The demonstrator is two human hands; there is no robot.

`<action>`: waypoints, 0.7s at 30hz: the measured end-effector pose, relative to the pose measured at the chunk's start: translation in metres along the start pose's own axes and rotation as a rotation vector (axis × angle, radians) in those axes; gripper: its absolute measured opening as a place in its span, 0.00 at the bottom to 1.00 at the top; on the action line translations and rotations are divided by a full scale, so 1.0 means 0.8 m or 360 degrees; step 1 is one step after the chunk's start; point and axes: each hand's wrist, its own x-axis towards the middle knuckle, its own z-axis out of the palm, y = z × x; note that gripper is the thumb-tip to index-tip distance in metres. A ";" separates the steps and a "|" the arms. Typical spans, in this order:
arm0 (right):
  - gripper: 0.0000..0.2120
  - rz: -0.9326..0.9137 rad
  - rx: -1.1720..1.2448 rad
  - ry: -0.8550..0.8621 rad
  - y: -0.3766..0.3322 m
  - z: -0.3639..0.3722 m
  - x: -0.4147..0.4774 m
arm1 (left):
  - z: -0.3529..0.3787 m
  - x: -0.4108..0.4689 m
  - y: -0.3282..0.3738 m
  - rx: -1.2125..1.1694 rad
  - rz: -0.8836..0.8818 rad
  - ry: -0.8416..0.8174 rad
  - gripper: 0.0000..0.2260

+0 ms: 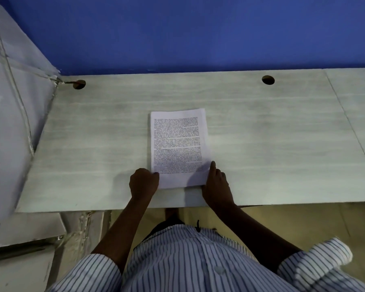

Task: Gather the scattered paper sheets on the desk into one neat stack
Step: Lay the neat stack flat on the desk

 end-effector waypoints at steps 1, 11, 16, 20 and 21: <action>0.36 0.0015 -0.0003 0.0008 0.000 0.002 -0.002 | -0.001 -0.001 -0.001 0.0010 0.0033 -0.0009 0.14; 0.55 0.0286 0.0249 -0.0105 -0.022 -0.041 0.056 | -0.038 0.075 0.046 0.0071 0.0016 -0.0233 0.27; 0.37 0.0295 0.0191 0.0013 -0.042 -0.053 0.157 | -0.053 0.142 0.098 -0.0054 0.0121 -0.0205 0.27; 0.33 0.0260 0.0094 0.0054 -0.082 -0.061 0.182 | -0.050 0.174 0.113 -0.0055 0.0191 -0.0199 0.22; 0.32 0.0271 0.0043 0.0056 -0.087 -0.057 0.185 | -0.047 0.180 0.112 -0.0046 0.0192 -0.0213 0.21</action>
